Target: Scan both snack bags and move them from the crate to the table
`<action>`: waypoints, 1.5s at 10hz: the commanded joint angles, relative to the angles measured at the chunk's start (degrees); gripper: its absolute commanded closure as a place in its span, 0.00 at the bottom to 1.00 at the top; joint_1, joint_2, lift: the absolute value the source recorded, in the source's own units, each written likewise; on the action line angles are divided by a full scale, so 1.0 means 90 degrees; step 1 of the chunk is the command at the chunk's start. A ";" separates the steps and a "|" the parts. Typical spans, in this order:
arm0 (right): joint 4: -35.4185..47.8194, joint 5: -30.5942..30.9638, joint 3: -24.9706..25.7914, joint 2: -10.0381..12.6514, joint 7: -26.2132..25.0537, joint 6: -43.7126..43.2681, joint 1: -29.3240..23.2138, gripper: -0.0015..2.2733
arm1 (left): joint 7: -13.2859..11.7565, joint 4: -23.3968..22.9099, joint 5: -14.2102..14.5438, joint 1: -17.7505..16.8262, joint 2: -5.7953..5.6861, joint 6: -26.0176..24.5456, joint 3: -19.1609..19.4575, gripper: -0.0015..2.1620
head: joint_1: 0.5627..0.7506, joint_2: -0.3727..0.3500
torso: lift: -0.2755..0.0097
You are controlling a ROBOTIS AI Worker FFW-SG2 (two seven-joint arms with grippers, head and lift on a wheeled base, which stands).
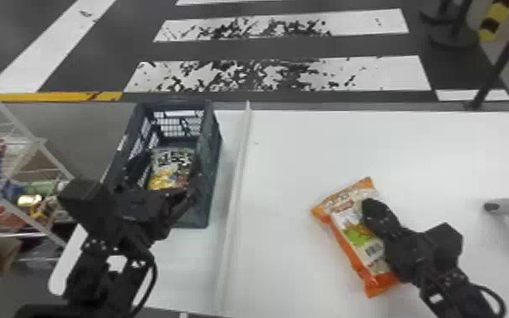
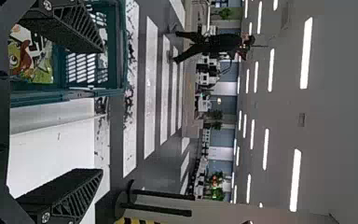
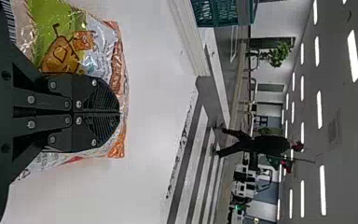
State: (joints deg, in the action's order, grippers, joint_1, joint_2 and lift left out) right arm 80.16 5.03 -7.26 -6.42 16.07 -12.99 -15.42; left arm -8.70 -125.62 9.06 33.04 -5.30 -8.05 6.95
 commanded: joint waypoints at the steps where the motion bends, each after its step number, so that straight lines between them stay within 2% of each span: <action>1: -0.0430 0.0115 -0.0092 0.0049 -0.0067 -0.0222 0.0141 0.99 | 0.0000 -0.0008 0.0009 0.0031 -0.0017 0.0000 0.0019 0.04 | 0.70 0.73 | 0.66; 4: -0.0743 0.0203 -0.0102 0.0039 -0.0223 -0.0573 0.0229 0.99 | 0.0000 0.0002 0.0057 0.0031 -0.0046 0.0000 0.0019 0.05 | 0.70 0.75 | 0.66; 5: -0.0489 0.0203 -0.0063 0.0039 -0.0242 -0.0690 0.0111 0.99 | 0.0000 -0.0008 0.0067 0.0031 -0.0046 0.0000 0.0029 0.05 | 0.70 0.75 | 0.66; 7: 0.0947 0.0184 -0.0063 0.0039 -0.0184 -0.0202 -0.0426 0.99 | 0.0000 0.0002 0.0087 0.0050 -0.0046 0.0019 0.0029 0.05 | 0.70 0.75 | 0.66; 8: 0.1377 0.0223 -0.0219 0.0029 -0.0067 0.0110 -0.0611 0.99 | 0.0000 -0.0008 0.0097 0.0060 -0.0046 0.0039 0.0029 0.05 | 0.70 0.76 | 0.66; 11: 0.1386 0.0731 -0.0903 0.0019 -0.0027 0.0442 -0.0660 0.99 | 0.0000 0.0032 0.0126 0.0060 -0.0046 0.0059 0.0048 0.05 | 0.70 0.84 | 0.66; 13: 0.1318 0.1121 -0.1322 0.0029 -0.0067 0.0989 -0.0475 0.99 | 0.0000 0.0071 0.0155 0.0060 -0.0046 0.0059 0.0068 0.05 | 0.70 0.93 | 0.66; 15: 0.1318 0.1424 -0.1742 0.0059 -0.0340 0.1966 -0.0221 0.99 | 0.0000 0.0129 0.0175 0.0060 -0.0046 0.0117 0.0097 0.05 | 0.70 0.98 | 0.66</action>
State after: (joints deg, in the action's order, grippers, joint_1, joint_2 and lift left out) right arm 91.76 16.84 -21.62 -6.01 13.22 1.63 -18.05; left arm -8.70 -124.60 10.61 33.57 -5.71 -7.08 7.71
